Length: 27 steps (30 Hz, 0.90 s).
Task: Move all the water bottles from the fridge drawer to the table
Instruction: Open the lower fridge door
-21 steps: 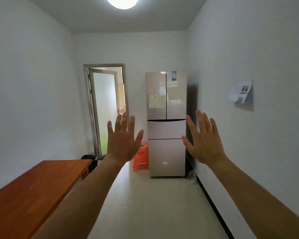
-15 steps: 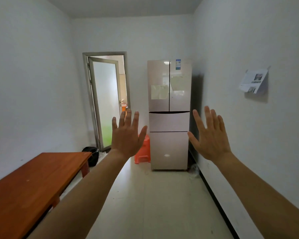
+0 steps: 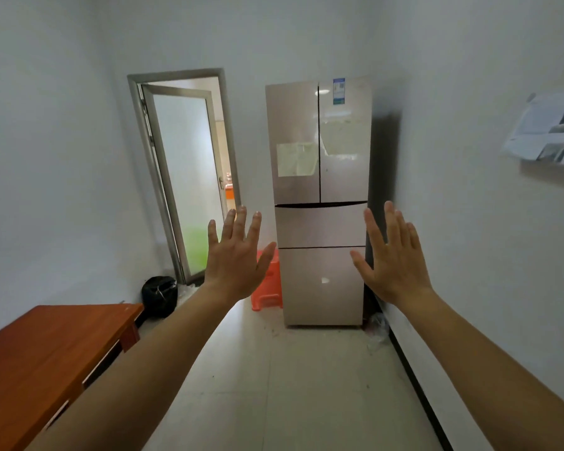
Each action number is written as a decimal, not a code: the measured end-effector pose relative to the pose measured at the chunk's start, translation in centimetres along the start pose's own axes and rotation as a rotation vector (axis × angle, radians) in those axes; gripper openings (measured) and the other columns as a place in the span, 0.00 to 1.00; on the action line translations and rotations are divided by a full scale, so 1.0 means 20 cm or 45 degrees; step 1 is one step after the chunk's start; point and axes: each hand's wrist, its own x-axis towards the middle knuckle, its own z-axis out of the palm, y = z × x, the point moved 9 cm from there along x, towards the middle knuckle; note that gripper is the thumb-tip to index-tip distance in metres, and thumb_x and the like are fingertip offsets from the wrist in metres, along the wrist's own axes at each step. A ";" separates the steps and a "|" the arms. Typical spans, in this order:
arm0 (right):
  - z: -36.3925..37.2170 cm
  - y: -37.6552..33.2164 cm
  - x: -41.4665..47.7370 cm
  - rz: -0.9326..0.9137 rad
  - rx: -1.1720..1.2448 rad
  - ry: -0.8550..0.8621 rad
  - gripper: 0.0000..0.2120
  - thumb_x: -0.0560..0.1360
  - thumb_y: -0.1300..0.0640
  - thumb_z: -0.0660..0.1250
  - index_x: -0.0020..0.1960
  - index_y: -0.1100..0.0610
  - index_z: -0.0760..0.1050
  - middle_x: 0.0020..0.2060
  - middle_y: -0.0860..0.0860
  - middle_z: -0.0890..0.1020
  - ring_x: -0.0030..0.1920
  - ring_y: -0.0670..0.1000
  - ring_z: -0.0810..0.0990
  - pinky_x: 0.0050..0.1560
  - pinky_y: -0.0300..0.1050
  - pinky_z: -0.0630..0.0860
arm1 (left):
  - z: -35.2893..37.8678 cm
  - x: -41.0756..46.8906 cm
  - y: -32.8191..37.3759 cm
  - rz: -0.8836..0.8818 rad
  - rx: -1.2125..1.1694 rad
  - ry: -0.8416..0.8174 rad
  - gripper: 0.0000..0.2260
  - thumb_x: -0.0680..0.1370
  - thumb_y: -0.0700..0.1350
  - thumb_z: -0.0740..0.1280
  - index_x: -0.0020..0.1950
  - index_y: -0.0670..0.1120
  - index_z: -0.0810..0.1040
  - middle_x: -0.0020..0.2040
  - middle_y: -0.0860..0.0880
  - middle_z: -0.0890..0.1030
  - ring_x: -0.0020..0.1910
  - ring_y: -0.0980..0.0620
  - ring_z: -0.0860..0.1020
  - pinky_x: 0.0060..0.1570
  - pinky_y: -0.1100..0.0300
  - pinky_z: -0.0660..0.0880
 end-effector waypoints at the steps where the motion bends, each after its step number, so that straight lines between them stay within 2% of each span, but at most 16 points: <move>1: 0.10 0.00 0.04 -0.018 0.004 -0.030 0.39 0.77 0.35 0.53 0.82 0.51 0.45 0.80 0.61 0.47 0.79 0.64 0.52 0.76 0.63 0.56 | 0.10 0.04 0.01 0.029 0.006 -0.043 0.33 0.80 0.65 0.41 0.79 0.48 0.61 0.78 0.41 0.62 0.78 0.39 0.59 0.74 0.34 0.52; 4: 0.44 -0.01 0.17 -0.142 -0.078 -0.163 0.39 0.78 0.34 0.51 0.82 0.52 0.47 0.79 0.62 0.48 0.78 0.64 0.55 0.74 0.64 0.60 | 0.45 0.16 0.00 0.083 0.045 -0.169 0.33 0.80 0.65 0.42 0.79 0.49 0.59 0.79 0.42 0.60 0.78 0.40 0.57 0.74 0.34 0.53; 7: 0.76 0.01 0.31 -0.166 -0.083 -0.243 0.38 0.78 0.33 0.50 0.81 0.51 0.46 0.79 0.62 0.49 0.78 0.63 0.56 0.74 0.63 0.59 | 0.79 0.29 -0.07 0.049 0.019 -0.251 0.32 0.80 0.64 0.44 0.80 0.49 0.57 0.80 0.42 0.57 0.79 0.41 0.53 0.75 0.35 0.50; 11: 1.19 0.03 0.61 -0.184 -0.078 -0.293 0.38 0.78 0.34 0.50 0.81 0.49 0.44 0.79 0.62 0.50 0.78 0.62 0.56 0.75 0.63 0.59 | 1.23 0.57 -0.18 0.037 0.021 -0.334 0.34 0.78 0.66 0.37 0.81 0.52 0.47 0.81 0.44 0.47 0.80 0.43 0.44 0.75 0.37 0.43; 17: 1.72 0.09 1.22 -0.117 -0.079 -0.328 0.37 0.78 0.34 0.48 0.81 0.50 0.44 0.80 0.61 0.45 0.79 0.62 0.51 0.74 0.63 0.60 | 1.70 1.16 -0.39 -0.059 -0.093 -0.292 0.32 0.78 0.66 0.35 0.78 0.54 0.34 0.77 0.47 0.31 0.79 0.45 0.35 0.76 0.38 0.42; 23: 2.11 0.18 1.66 -0.075 -0.031 -0.304 0.38 0.78 0.34 0.49 0.81 0.49 0.41 0.80 0.59 0.41 0.80 0.59 0.47 0.76 0.62 0.56 | 2.09 1.70 -0.47 -0.067 -0.157 -0.299 0.33 0.79 0.66 0.38 0.80 0.53 0.37 0.80 0.45 0.34 0.79 0.45 0.35 0.76 0.39 0.42; 27: 2.44 0.32 1.94 -0.096 -0.014 -0.305 0.37 0.79 0.36 0.50 0.81 0.50 0.45 0.80 0.59 0.42 0.80 0.59 0.47 0.77 0.61 0.55 | 2.50 2.00 -0.44 -0.067 -0.203 -0.340 0.31 0.82 0.63 0.43 0.81 0.52 0.40 0.81 0.45 0.38 0.79 0.46 0.37 0.77 0.39 0.43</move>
